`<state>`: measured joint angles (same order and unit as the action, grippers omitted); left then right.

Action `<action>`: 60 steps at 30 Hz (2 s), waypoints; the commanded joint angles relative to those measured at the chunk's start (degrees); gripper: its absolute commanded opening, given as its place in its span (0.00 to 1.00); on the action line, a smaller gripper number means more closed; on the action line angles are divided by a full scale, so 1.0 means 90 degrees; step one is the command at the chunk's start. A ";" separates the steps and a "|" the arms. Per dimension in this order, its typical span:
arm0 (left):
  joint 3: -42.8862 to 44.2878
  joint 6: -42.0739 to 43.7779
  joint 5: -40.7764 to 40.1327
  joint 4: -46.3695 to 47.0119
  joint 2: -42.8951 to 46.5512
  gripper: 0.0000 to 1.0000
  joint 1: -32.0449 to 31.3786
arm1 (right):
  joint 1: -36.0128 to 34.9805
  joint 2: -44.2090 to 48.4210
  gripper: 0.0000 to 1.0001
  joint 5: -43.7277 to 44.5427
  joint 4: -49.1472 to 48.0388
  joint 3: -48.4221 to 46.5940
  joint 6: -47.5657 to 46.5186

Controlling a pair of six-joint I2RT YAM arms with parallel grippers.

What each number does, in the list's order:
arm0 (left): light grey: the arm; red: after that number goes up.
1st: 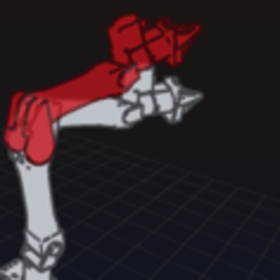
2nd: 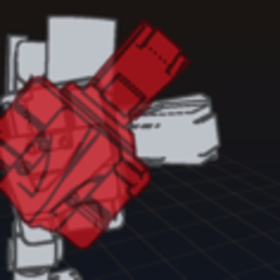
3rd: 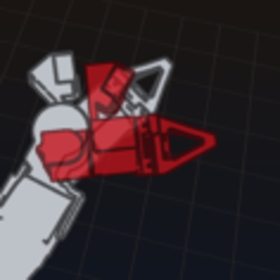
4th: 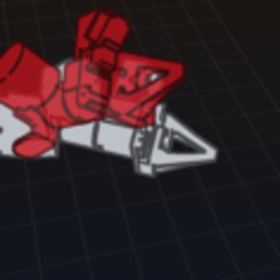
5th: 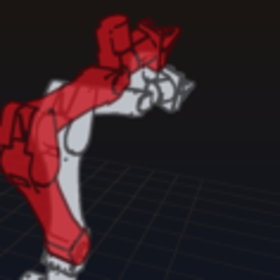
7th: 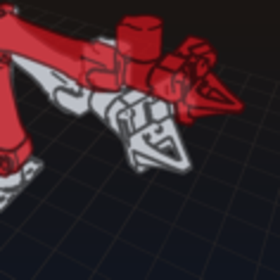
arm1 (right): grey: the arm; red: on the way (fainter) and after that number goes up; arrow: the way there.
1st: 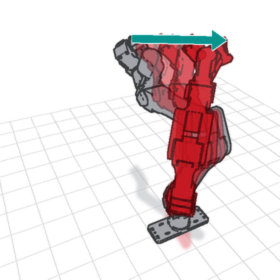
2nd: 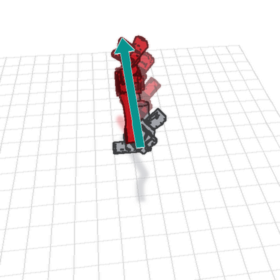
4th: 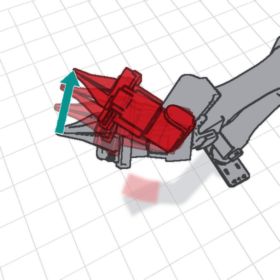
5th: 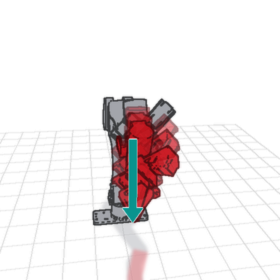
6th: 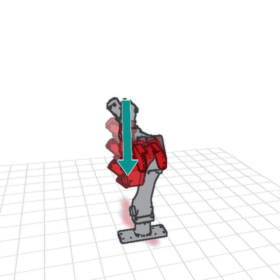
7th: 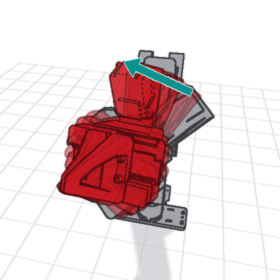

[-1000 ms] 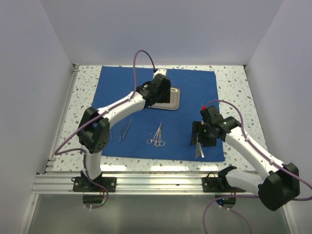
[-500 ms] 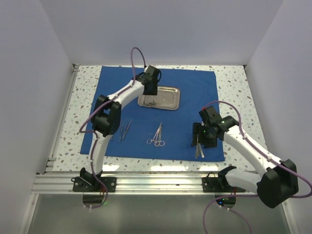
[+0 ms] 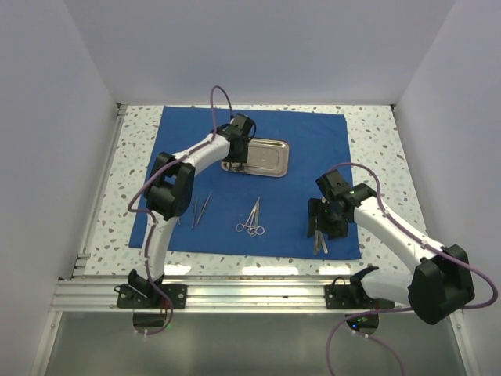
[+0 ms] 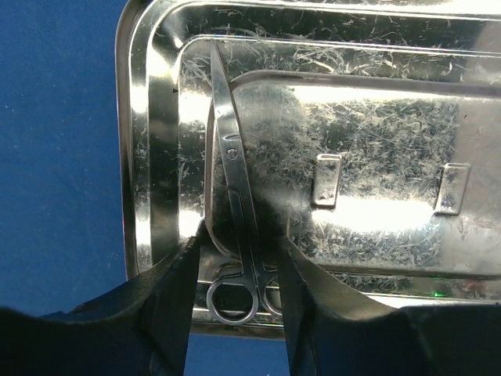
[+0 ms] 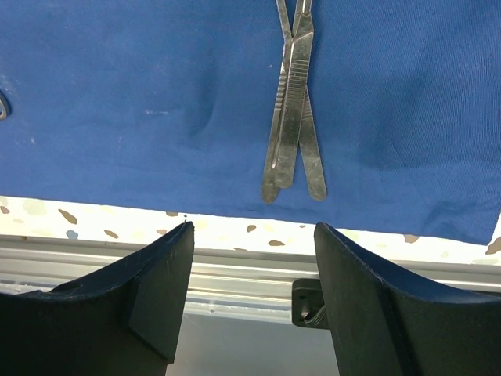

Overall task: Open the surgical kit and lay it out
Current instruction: Pick up the medical item from the container, then place the medical item in the surgical kit.

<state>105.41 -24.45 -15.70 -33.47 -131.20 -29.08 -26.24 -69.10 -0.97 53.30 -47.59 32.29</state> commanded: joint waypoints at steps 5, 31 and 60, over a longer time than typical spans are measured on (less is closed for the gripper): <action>-0.0238 0.0050 0.0572 -0.0313 -0.0119 0.36 0.0087 | -0.0004 0.0002 0.67 0.0079 -0.0014 -0.0171 -0.0043; 0.0270 0.0167 0.2369 -0.0080 -0.0208 0.00 0.0702 | -0.0004 0.0188 0.66 -0.0019 -0.0092 -0.0142 -0.0092; -0.3692 -0.0984 0.1931 0.0857 0.3844 0.00 -0.0918 | -0.0014 0.0666 0.68 -0.0497 -0.0531 -0.0005 -0.0209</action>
<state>76.62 -28.97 4.23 -31.42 -100.44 -34.11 -26.24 -65.08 -3.25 50.76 -47.57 31.31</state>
